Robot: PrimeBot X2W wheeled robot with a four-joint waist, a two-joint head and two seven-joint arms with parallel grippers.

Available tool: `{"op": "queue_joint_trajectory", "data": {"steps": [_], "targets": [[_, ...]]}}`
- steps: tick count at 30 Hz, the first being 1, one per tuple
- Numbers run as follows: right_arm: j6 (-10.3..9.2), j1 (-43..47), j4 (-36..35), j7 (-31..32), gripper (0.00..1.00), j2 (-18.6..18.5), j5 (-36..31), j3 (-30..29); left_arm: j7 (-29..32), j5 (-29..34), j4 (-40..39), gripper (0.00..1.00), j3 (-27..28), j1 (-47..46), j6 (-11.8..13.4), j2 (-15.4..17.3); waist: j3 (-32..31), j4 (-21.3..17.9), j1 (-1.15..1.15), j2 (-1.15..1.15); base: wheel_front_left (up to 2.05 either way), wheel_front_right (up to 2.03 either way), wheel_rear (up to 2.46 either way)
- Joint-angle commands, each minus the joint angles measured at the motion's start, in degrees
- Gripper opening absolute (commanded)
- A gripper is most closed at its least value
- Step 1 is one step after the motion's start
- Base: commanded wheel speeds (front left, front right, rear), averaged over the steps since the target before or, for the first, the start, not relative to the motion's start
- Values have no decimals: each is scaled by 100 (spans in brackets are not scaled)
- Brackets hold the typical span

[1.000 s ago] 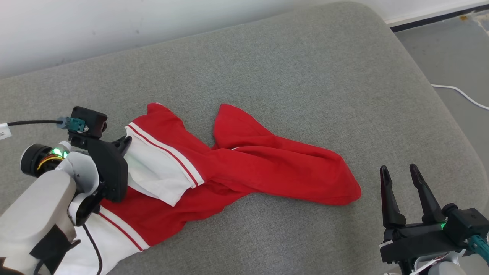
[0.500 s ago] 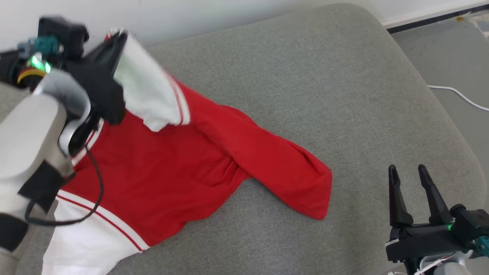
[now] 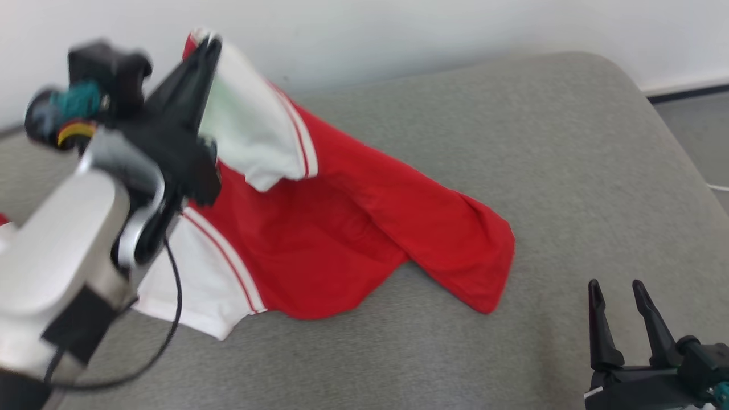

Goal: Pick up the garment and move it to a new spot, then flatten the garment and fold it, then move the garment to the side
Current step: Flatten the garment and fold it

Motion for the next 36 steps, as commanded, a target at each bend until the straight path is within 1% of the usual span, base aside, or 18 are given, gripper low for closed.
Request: {"op": "queue_joint_trajectory", "data": {"steps": [1,7,9,10,11,14,15,18,22,24,26,28,30,31,32,33,36], "targets": [[-13,85,4,-4,100,-27,-28,-46,-26,-61,-223,0,32,312,106,114,-303,448,1,0,0,0,0],[-13,214,30,-4,100,-77,-54,-115,-295,-482,-1550,0,346,1983,944,639,-427,879,1,0,0,0,0],[-13,230,35,-4,100,-88,-67,-145,-479,-682,-1895,0,463,2600,1190,692,-450,985,1,0,0,0,0],[-13,249,44,-4,100,-96,-76,-139,-574,-765,-2014,0,514,2892,1291,719,-453,1026,1,0,0,0,0],[-13,249,44,-4,100,-96,-76,-139,-574,-765,-2014,0,514,2892,1291,719,-453,1026,1,0,0,0,0],[-13,264,64,-4,100,-123,-78,-134,-869,-1006,-2219,0,608,3722,1533,716,-443,1122,1,0,0,0,0],[-13,259,72,-4,100,-132,-75,-127,-955,-1107,-2248,0,620,3960,1587,653,-443,1141,1,0,0,0,0],[-13,230,96,-4,100,-167,-63,-102,-1160,-1266,-2186,0,635,4524,1649,515,-433,1166,1,0,0,0,0],[-13,205,133,-4,100,-192,-43,-42,-1320,-1295,-1856,0,699,5009,1621,281,-445,1142,1,0,0,0,0],[-13,205,147,-4,100,-209,-31,-28,-1365,-1372,-1679,0,789,5152,1563,75,-451,1126,1,0,0,0,0],[-13,204,162,-4,100,-214,-21,-13,-1392,-1250,-1420,0,782,5254,1494,21,-453,1099,1,0,0,0,0],[-13,204,167,-4,100,-227,-7,2,-1393,-1190,-1162,0,804,5284,1401,-127,-460,1078,1,0,0,0,0],[-13,194,183,-4,100,-247,6,7,-1408,-1121,-876,0,866,5249,1233,-217,-465,1062,1,0,0,0,0],[-13,191,186,-4,100,-251,10,12,-1413,-1048,-752,4,886,5211,1175,-279,-471,1055,1,0,0,0,0],[-13,191,185,-4,100,-256,12,7,-1410,-931,-700,49,965,5158,1109,-354,-477,1053,1,0,0,0,0],[-13,192,177,-4,100,-263,12,-3,-1412,-779,-667,100,1103,5116,1050,-428,-482,1053,1,0,0,0,0],[-13,204,154,-4,100,-274,5,-24,-1409,-295,-654,100,1557,5159,858,-678,-498,1058,1,0,0,0,0]]}}
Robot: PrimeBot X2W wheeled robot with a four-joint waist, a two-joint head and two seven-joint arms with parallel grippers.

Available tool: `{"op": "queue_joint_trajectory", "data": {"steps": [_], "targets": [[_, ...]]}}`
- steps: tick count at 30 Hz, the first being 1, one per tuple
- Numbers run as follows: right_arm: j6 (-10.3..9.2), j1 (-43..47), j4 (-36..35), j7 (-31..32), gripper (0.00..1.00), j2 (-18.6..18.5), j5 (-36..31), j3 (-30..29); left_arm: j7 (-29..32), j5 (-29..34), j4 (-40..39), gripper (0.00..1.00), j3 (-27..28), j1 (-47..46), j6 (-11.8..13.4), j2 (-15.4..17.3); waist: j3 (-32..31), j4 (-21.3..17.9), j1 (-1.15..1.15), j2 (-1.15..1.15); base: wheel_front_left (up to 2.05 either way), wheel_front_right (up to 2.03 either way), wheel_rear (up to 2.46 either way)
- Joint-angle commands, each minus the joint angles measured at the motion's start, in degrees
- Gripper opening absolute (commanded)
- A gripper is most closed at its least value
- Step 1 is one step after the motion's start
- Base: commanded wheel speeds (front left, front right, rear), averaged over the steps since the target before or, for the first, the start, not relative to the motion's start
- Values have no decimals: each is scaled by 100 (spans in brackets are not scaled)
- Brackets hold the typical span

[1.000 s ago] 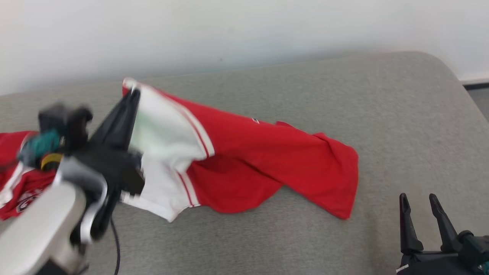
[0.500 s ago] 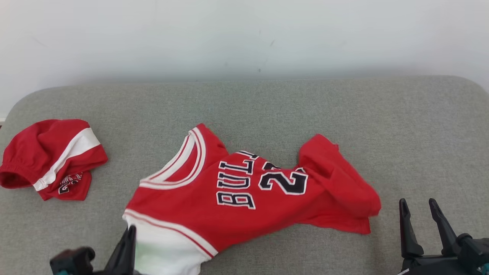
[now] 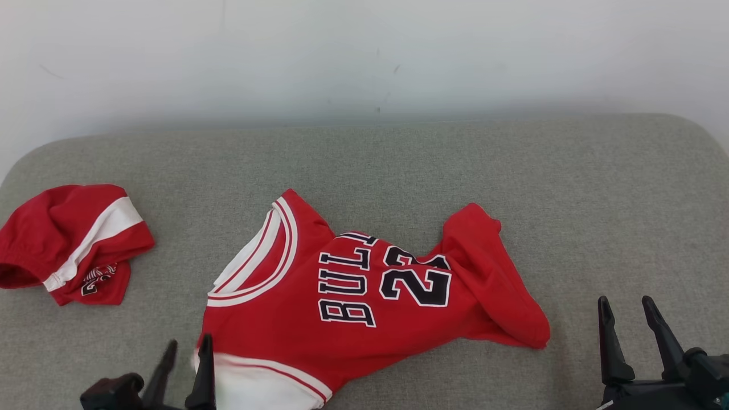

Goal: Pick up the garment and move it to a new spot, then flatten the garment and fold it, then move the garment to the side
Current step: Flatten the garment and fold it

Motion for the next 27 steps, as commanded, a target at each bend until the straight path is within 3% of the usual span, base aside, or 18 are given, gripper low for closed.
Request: {"op": "queue_joint_trajectory", "data": {"steps": [1,10,16,27], "targets": [[-13,14,-22,-4,100,-36,34,-17,-17,303,-47,100,246,32,-81,-141,-13,9,0,0,0,0,0],[-13,116,-22,-3,100,-61,20,-17,-18,2072,-770,100,1632,445,-506,-917,-126,19,0,0,0,0,0],[-13,141,-17,-3,100,-77,54,4,-19,3164,-1098,100,2452,742,-1010,-1469,-193,18,0,0,0,0,0],[-13,176,91,-3,100,-90,98,80,-19,3832,-975,100,3007,943,-1444,-1879,-209,2,0,0,0,0,0]]}}
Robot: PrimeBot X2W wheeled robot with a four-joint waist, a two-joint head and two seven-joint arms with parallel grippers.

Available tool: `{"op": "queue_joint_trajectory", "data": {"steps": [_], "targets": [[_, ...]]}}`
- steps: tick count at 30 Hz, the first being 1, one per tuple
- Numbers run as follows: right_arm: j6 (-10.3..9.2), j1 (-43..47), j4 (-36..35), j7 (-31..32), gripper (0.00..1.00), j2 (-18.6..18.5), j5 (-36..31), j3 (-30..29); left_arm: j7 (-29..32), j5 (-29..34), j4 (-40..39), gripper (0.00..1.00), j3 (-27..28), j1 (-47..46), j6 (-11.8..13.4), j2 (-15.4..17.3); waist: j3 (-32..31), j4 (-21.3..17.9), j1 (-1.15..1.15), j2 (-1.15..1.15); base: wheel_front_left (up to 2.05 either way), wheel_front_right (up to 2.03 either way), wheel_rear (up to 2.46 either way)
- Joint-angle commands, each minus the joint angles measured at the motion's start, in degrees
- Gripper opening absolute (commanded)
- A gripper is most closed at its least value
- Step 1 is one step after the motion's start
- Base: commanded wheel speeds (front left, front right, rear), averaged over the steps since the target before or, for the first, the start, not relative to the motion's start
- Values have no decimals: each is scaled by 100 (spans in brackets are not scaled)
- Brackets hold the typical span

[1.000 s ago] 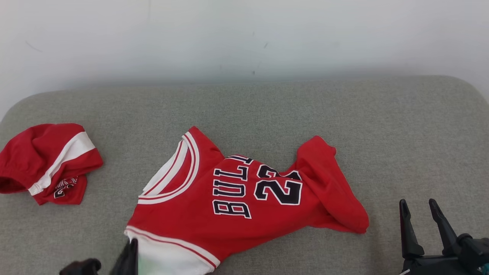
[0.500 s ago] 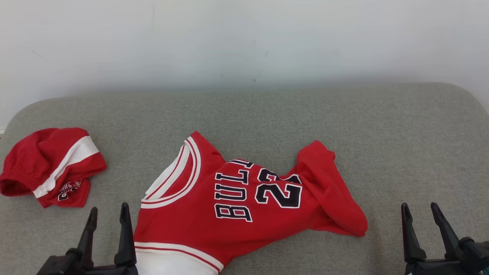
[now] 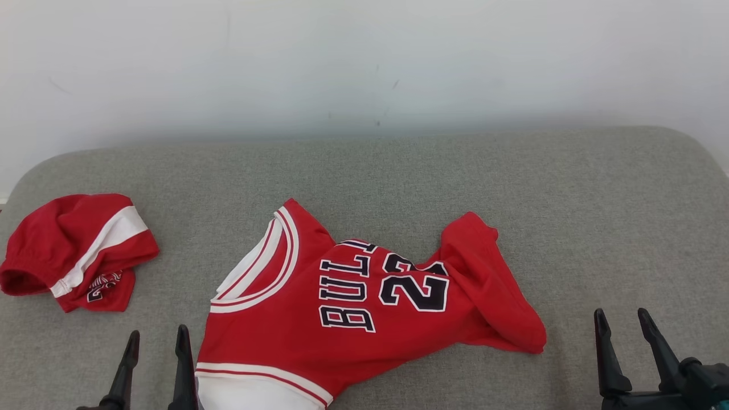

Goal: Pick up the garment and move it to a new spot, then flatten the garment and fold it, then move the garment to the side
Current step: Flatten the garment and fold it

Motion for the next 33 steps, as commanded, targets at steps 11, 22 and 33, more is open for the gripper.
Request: {"op": "queue_joint_trajectory", "data": {"steps": [11,22,33], "targets": [[-13,-954,553,13,100,-616,232,854,-18,177,43,100,-51,-240,-122,-107,151,194,0,0,0,0,0],[-13,-2968,2151,778,100,-1265,971,2042,-18,-74,72,100,-570,-474,-123,-113,512,837,0,0,0,0,0],[-13,-3914,3715,1568,100,-1412,1749,2918,-18,-265,81,100,-939,-601,-14,-113,717,1348,0,0,0,0,0]]}}
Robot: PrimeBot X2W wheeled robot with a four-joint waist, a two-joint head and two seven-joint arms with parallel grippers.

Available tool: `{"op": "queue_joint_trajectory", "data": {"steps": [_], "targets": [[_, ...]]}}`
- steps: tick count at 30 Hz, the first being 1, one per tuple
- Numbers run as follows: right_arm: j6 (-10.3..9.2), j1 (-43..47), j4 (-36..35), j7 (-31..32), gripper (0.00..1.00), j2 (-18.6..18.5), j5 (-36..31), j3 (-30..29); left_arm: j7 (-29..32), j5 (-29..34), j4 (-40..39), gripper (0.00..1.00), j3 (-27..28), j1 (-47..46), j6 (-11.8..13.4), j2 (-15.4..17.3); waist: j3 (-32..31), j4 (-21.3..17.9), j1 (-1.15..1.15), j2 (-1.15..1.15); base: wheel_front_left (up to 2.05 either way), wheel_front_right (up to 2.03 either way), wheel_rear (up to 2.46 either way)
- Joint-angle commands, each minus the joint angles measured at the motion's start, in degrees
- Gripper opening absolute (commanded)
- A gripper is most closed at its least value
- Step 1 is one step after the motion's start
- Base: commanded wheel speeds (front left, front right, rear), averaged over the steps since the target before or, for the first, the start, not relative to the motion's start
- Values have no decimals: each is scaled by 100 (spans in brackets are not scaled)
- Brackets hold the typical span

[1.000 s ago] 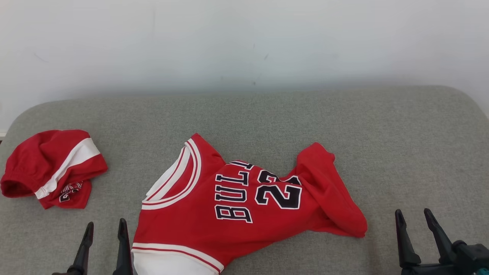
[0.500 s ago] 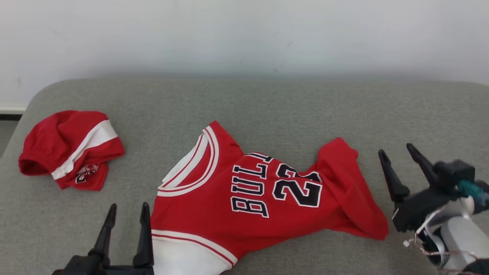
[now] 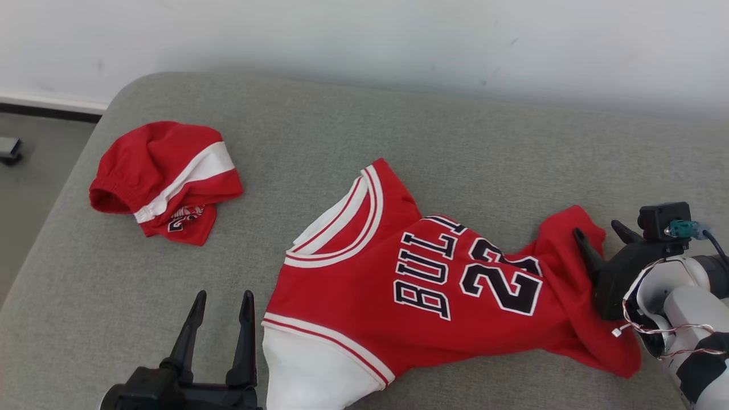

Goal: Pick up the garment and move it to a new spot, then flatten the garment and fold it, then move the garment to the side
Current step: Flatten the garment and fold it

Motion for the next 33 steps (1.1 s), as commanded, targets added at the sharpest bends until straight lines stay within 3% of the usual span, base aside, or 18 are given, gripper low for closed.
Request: {"op": "queue_joint_trajectory", "data": {"steps": [1,7,8,9,21,29,33], "targets": [[-13,-135,235,110,100,-42,131,125,-19,-63,-1,100,-36,-59,33,-3,138,163,-1,0,0,0,0],[-13,-337,718,361,100,9,444,428,-19,-101,34,100,-60,-149,58,-4,212,198,-1,0,0,0,0],[-13,-339,761,398,66,43,550,453,-19,-108,36,100,-56,-153,62,-3,216,192,-1,0,0,0,0],[-13,-366,757,396,0,71,654,470,-19,-113,42,100,-51,-159,65,-3,221,183,-1,0,0,0,0],[-13,-847,167,-1267,0,-299,969,828,-19,-96,91,100,100,-182,35,-3,143,-91,-1,0,0,0,0],[-13,-1315,-544,-1529,0,-562,686,623,-19,-148,92,100,116,-229,3,-4,183,-166,-1,0,0,0,0],[-13,-1561,-491,-1530,0,-451,414,450,-19,-151,106,100,62,-288,3,-3,257,-81,-1,0,0,0,0]]}}
